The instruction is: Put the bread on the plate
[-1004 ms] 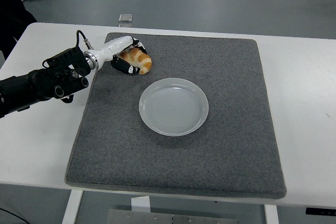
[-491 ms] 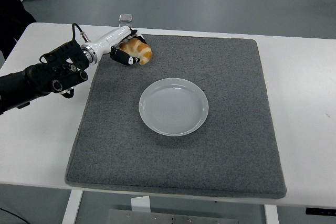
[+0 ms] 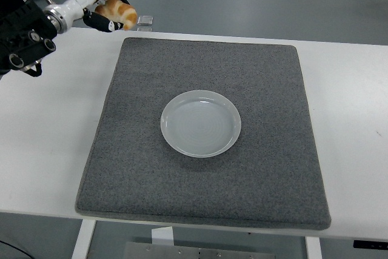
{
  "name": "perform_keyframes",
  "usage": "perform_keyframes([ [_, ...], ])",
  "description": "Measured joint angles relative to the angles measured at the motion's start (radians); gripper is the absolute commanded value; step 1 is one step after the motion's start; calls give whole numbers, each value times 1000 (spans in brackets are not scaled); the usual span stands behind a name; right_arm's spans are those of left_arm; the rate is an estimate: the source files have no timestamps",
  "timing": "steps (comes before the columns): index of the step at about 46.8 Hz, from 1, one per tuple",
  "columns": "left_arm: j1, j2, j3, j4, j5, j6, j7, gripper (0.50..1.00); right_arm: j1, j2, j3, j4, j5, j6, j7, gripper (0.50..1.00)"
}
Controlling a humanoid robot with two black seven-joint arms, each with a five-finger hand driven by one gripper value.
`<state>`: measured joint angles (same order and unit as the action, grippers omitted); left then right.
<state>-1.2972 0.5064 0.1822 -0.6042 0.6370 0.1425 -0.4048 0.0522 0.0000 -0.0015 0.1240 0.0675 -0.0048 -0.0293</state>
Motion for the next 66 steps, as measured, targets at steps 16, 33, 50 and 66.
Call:
perform_keyframes([
  [16,-240,-1,5,-67,-1,-86,3,500,2,0,2,-1,-1,-1,0,952],
  [33,-339,-3,8,-267,12,-85,10,500,1,0,0,-1,0,-1,0,952],
  [50,-401,1,6,-552,23,-75,9,500,0,0,0,-1,0,-1,0,952],
  [66,-334,-2,5,-683,214,13,-4,500,0,0,0,-1,0,-1,0,954],
])
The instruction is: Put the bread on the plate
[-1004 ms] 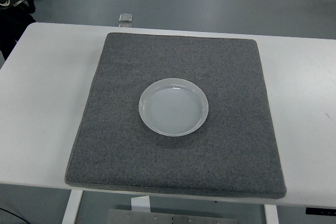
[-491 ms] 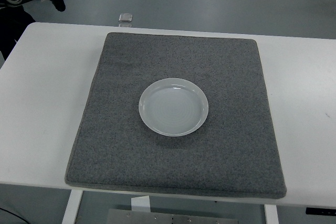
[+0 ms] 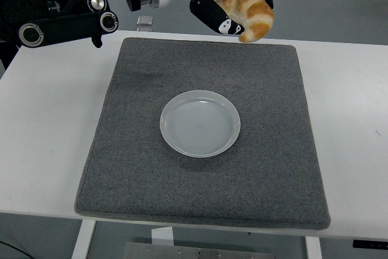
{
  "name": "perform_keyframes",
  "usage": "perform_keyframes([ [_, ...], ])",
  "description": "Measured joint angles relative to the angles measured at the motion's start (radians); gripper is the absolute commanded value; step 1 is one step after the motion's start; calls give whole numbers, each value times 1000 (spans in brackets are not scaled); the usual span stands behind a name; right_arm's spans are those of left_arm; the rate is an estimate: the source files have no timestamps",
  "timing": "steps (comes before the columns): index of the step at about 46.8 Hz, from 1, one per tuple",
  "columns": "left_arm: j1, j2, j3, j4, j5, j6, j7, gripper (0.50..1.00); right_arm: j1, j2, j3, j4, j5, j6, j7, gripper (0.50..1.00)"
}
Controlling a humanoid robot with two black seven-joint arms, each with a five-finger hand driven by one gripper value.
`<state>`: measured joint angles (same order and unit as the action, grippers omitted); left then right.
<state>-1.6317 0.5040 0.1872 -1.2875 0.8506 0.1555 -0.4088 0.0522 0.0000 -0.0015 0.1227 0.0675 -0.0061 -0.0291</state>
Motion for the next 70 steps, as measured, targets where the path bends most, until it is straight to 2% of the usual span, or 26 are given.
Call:
perform_keyframes([
  [8,64,0,0,-4,57,41,-22,500,0,0,1,0,0,0,0,954],
  [21,217,-5,-1,-7,95,87,-27,500,1,0,1,0,0,0,0,952],
  [35,389,-64,-1,16,179,155,-27,500,0,0,-1,0,-3,0,0,952],
  [70,529,-67,0,123,193,197,-36,500,-2,0,0,0,-1,0,0,952],
])
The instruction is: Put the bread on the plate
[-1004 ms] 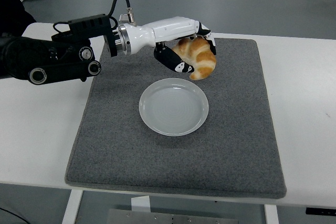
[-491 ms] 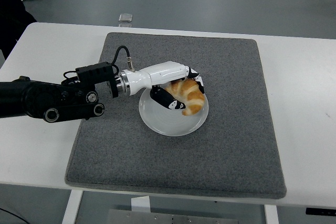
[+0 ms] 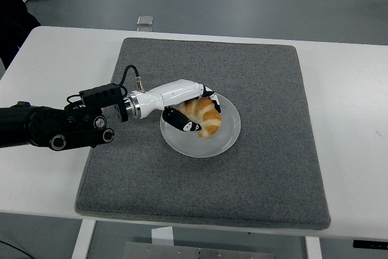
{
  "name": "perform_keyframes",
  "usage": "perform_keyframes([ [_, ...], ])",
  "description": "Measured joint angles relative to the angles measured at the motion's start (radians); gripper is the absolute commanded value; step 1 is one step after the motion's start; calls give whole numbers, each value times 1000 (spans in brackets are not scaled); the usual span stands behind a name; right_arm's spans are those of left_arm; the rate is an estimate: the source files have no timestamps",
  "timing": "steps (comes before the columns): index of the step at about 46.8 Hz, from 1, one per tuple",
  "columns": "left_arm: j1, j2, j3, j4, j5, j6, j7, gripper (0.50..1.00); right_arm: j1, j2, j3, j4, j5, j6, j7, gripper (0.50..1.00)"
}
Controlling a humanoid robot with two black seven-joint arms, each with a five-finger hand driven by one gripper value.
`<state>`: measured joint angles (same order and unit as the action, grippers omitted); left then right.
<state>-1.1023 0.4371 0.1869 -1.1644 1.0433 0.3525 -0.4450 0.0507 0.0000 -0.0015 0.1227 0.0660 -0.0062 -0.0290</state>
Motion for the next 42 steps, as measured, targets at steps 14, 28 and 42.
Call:
perform_keyframes([
  [14,15,-1,-6,15,-15,1,0,500,0,0,0,-1,0,0,0,952],
  [28,33,-3,-16,15,-18,1,0,500,0,0,0,-2,2,0,0,954],
  [42,59,-1,-32,16,-18,0,0,500,0,0,0,-2,0,0,0,952],
])
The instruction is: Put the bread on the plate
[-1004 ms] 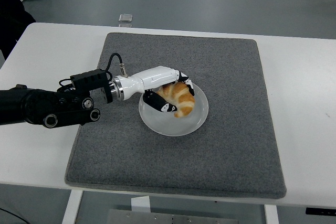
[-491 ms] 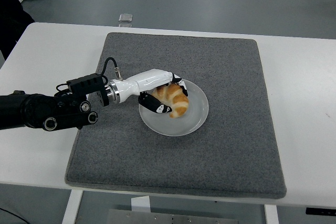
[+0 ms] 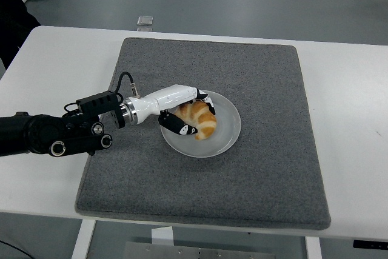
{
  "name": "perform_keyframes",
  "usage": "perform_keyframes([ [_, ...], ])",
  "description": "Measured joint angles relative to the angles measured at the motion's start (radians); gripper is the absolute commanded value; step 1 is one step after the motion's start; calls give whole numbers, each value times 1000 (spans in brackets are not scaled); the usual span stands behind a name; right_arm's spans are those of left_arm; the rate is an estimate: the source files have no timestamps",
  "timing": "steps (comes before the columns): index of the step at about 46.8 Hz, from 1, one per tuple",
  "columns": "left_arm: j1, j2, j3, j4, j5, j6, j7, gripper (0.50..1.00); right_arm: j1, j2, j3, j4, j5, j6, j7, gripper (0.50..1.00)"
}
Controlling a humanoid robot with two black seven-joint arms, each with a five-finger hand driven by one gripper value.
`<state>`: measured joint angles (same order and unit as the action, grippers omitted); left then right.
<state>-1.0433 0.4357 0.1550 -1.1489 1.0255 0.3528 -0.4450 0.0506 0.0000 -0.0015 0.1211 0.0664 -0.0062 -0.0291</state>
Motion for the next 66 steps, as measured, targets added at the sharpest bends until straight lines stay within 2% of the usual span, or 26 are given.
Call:
perform_keyframes([
  [12,1,0,-2,0,-2,0,0,500,0,0,0,0,0,0,0,952],
  [14,1,0,-3,0,-3,0,0,529,0,0,0,0,0,0,0,952],
  [21,14,0,-33,3,-5,0,0,722,0,0,0,0,0,0,0,954],
  [27,51,0,-98,4,-10,0,1,806,0,0,0,0,0,0,0,952],
  [40,69,0,-115,9,-10,-2,0,842,0,0,0,0,0,0,0,952],
  [50,71,0,-115,9,-10,-3,0,851,0,0,0,0,0,0,0,954],
  [61,71,0,-115,9,-10,-3,0,889,0,0,0,0,0,0,0,952],
  [66,72,0,-115,9,-10,-5,0,924,0,0,0,0,1,0,0,952],
])
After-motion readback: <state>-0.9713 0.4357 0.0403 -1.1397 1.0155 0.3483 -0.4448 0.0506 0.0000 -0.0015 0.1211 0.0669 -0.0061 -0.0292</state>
